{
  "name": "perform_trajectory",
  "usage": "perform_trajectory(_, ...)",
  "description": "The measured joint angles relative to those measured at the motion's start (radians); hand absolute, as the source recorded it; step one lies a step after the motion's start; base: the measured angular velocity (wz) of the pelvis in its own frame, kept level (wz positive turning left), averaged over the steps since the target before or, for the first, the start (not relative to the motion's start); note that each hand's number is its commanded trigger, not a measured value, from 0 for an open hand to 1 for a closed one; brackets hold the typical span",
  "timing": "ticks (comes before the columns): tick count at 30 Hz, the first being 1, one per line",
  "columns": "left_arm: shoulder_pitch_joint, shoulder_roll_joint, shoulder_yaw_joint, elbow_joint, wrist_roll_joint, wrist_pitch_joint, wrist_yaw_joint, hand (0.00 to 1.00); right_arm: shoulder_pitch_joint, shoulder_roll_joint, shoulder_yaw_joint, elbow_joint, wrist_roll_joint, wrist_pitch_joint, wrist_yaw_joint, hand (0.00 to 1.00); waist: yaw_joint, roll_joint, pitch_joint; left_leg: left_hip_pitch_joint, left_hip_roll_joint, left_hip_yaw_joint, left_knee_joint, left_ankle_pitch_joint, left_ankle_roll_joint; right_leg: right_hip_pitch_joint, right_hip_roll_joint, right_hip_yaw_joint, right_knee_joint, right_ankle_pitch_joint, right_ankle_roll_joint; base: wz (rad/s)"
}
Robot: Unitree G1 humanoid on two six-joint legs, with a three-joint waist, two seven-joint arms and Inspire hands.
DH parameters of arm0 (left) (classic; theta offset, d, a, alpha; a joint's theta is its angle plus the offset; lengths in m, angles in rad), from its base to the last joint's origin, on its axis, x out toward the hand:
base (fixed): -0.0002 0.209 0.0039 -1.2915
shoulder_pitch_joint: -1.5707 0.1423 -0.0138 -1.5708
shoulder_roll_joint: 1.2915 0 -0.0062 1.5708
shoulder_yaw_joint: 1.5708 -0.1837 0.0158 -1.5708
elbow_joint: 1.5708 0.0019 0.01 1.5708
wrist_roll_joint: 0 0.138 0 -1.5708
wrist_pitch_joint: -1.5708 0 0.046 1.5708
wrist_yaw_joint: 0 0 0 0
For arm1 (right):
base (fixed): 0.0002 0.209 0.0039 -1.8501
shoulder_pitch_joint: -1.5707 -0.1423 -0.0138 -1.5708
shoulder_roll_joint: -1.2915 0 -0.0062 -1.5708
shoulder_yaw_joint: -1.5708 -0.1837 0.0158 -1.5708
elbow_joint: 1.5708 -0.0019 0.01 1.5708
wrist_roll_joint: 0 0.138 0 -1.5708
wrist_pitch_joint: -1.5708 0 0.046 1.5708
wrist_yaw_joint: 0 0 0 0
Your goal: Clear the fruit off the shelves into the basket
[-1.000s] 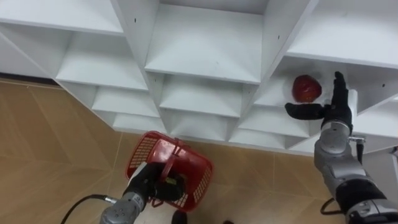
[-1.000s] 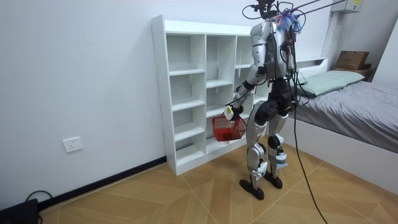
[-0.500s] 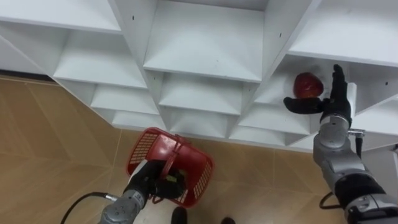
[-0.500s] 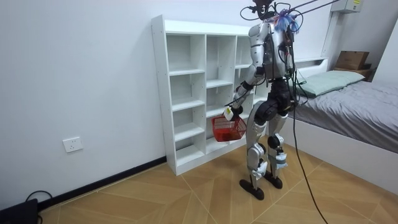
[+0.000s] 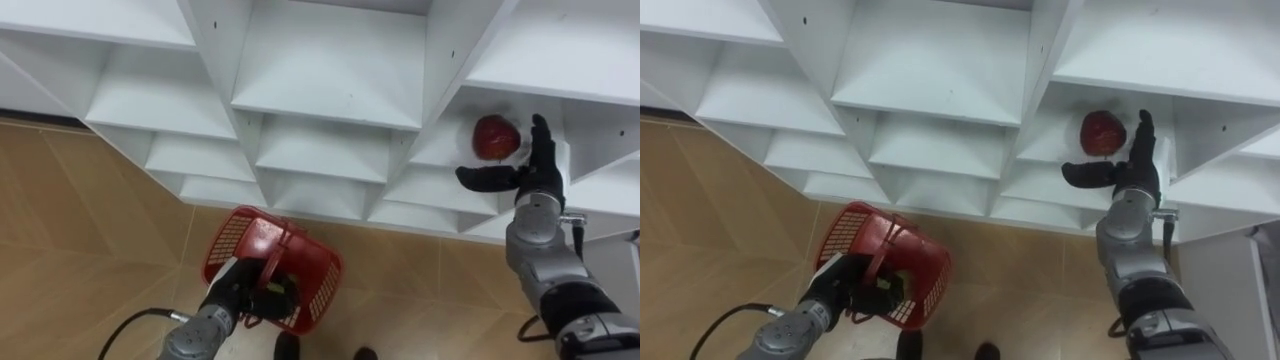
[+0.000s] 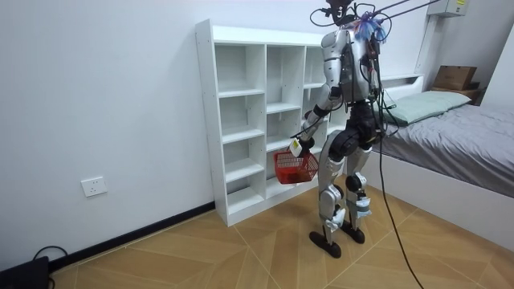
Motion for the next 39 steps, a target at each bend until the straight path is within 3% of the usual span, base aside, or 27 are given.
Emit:
perform_trajectory(14, -0.002, -0.002, -0.021, 0.008, 0.001, 0.0, -0.004, 1.0, -0.01, -0.001, 0.009, 0.019, -0.033, -0.001, 0.009, 0.0, 0.004, 0.004, 0.0031, -0.008, 0.0, -0.002, 0.015, 0.0, 0.0, -0.004, -0.003, -0.004, 0.013, -0.001, -0.001, 0.0)
perform_trajectory(28, -0.031, -0.001, -0.017, 0.008, 0.0, 0.0, -0.007, 1.0, -0.074, -0.009, 0.008, 0.018, -0.034, -0.001, 0.009, 0.0, 0.007, 0.004, 0.0026, -0.018, 0.001, 0.001, 0.016, 0.0, 0.001, -0.018, -0.003, -0.004, 0.018, -0.001, -0.001, 0.0)
perform_trajectory(39, -0.031, -0.002, -0.016, 0.011, 0.0, 0.001, -0.007, 1.0, -0.076, -0.009, 0.007, 0.016, -0.045, -0.001, 0.009, 0.0, 0.009, 0.009, -0.0005, -0.013, 0.002, 0.008, 0.016, 0.0, 0.001, -0.017, -0.002, 0.008, 0.021, -0.001, -0.001, -0.01)
